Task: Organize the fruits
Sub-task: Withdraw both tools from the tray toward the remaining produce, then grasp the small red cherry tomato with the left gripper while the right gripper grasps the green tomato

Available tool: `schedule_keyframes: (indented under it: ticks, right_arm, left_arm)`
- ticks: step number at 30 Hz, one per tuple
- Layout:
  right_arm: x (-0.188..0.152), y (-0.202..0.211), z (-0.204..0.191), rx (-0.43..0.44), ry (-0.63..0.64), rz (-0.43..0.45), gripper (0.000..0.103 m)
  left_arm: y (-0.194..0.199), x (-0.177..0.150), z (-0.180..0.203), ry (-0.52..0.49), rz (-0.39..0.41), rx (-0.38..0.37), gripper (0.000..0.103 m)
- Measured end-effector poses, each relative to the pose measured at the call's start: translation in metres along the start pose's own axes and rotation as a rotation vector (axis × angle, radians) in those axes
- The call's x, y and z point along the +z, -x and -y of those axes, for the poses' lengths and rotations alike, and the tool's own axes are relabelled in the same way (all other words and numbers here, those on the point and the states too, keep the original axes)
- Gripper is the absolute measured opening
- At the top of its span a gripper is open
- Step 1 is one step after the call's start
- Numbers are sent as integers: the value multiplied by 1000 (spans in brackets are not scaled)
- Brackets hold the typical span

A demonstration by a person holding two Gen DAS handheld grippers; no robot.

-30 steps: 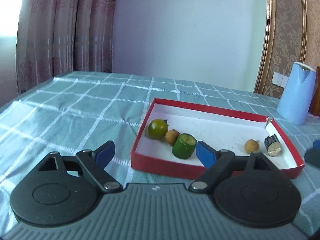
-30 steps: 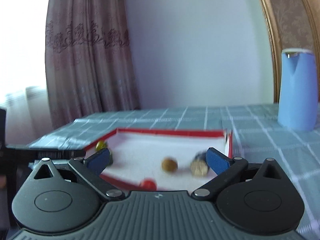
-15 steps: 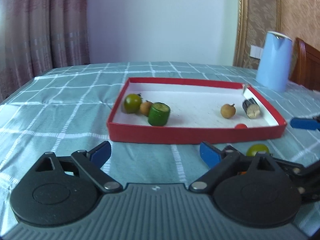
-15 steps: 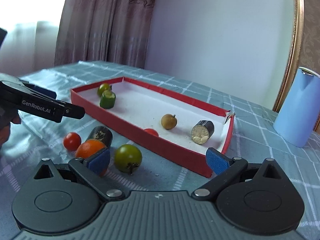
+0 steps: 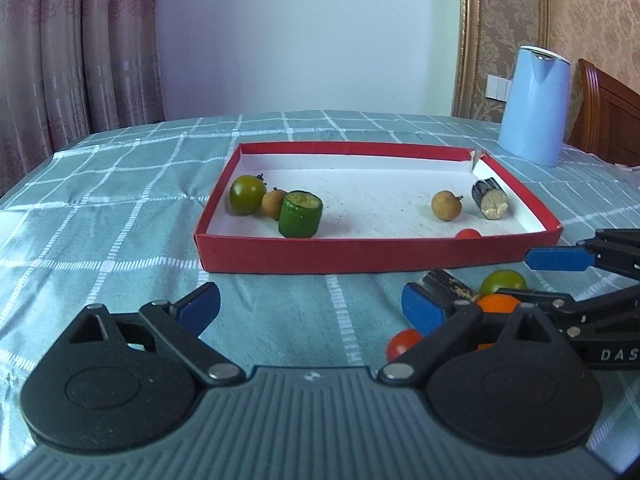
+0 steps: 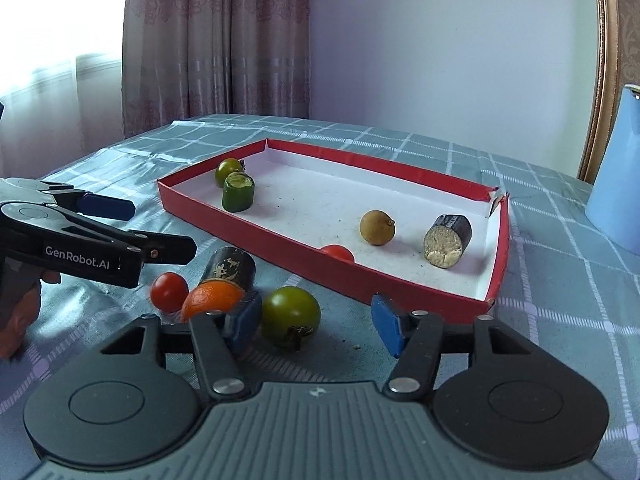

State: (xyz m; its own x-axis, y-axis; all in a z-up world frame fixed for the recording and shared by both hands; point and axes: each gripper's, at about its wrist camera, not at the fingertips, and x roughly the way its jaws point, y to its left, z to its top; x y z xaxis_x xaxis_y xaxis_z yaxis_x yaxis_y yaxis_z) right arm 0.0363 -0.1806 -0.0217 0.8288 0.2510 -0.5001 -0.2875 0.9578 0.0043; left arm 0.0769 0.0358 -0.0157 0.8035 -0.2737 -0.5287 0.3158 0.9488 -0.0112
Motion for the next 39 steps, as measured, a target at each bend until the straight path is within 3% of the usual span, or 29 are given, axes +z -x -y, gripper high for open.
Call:
schedule_keyframes:
  ticks: [7,11,16,19,21,23,26,31,39]
  right_arm:
    - [0,-2,5,11,-24,-7,62]
    - [1,-3,7,8,-33,-9,65]
    - [0,-3,9,8,-40,-11,68]
    - [0,-5,10,3,-57,-17,74]
    - [0,-6,12,-2,-70,-23,78]
    - [-1,-7,14,-15,-86,-31,87]
    - [-1,-8,17,-7,-112,-40,89]
    - [-1,-7,14,-18,-99,-35,89]
    - [0,-7,13,-29,-91,-31,89]
  left_arm:
    - [8,-4,-3,12,7,-44,103]
    - [6,-7,6,-47,-39,-109,103]
    - [2,-13,18,-113,-63,-66,103]
    - [0,-13,18,-106,-76,-32,95]
    - [4,-14,14,-83,-66,-66,79]
    - [8,-16,15,-84,-56,-78,70]
    - [11,-18,28,-143,-52,-87,52]
    - [10,-19,45,-205,-39,-30,51]
    - [12,-16,30,-79,-29,-1,52]
